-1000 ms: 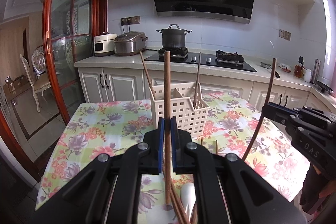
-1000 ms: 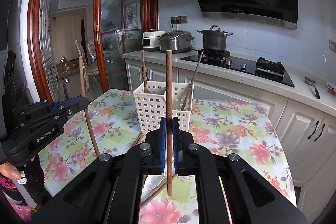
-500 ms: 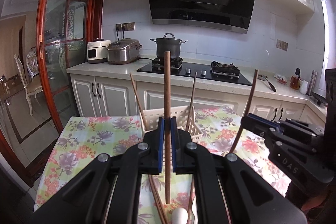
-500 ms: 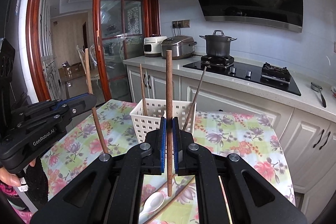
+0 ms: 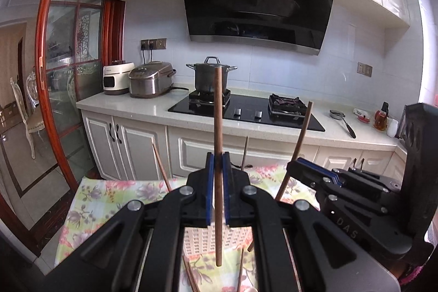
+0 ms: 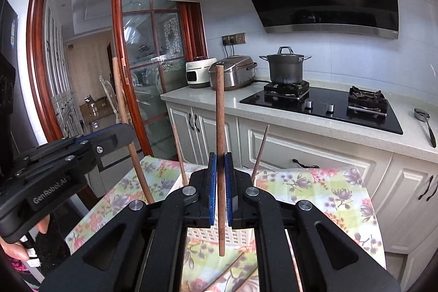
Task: Organize utensils
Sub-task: 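Lower the chopsticks into the caddy and open both tools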
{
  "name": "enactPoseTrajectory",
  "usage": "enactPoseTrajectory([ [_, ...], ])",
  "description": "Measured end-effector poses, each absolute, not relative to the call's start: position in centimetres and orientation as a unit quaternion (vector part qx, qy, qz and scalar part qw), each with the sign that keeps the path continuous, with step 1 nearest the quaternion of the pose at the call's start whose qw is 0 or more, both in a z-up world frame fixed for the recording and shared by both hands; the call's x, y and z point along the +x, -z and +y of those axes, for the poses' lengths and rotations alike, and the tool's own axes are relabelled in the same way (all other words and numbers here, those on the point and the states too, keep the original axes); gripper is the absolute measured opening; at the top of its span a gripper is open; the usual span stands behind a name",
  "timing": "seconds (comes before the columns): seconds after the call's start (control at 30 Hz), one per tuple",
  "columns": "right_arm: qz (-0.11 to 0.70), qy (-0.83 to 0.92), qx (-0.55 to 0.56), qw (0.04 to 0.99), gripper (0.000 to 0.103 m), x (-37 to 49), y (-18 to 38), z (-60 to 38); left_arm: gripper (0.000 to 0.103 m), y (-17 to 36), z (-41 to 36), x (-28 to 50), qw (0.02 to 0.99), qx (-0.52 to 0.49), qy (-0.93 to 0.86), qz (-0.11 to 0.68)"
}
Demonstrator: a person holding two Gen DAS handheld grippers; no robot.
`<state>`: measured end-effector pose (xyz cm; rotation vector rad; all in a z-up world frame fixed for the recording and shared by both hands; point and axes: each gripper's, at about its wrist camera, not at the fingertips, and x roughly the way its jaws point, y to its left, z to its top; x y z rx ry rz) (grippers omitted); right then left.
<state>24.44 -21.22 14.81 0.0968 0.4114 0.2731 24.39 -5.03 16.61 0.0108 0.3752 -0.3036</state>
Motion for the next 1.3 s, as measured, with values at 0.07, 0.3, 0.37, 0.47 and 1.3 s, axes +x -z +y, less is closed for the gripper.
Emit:
enactPoseTrajectory([
  [0.07,0.204,-0.129,0.048,0.969,0.006,25.6,-15.3,-21.3,0.006,-17.2,-5.3,25.2,0.973,0.009,0.146,0.181],
  [0.3,0.21,-0.118,0.044,0.97,0.006,29.5,-16.4,-21.3,0.006,-19.1,-5.2,28.9,0.976,0.005,0.13,0.173],
  [0.37,0.208,-0.115,0.041,0.97,0.006,30.2,-16.6,-21.2,0.006,-19.6,-5.1,29.8,0.978,0.005,0.125,0.168],
  [0.47,0.214,-0.117,0.042,0.969,0.006,31.5,-16.4,-20.8,0.006,-20.0,-4.7,31.1,0.98,-0.002,0.119,0.162],
  [1.3,0.308,-0.12,0.039,0.943,0.041,35.5,-8.4,-19.1,0.038,-9.0,-1.9,35.9,0.954,-0.017,0.092,0.284],
])
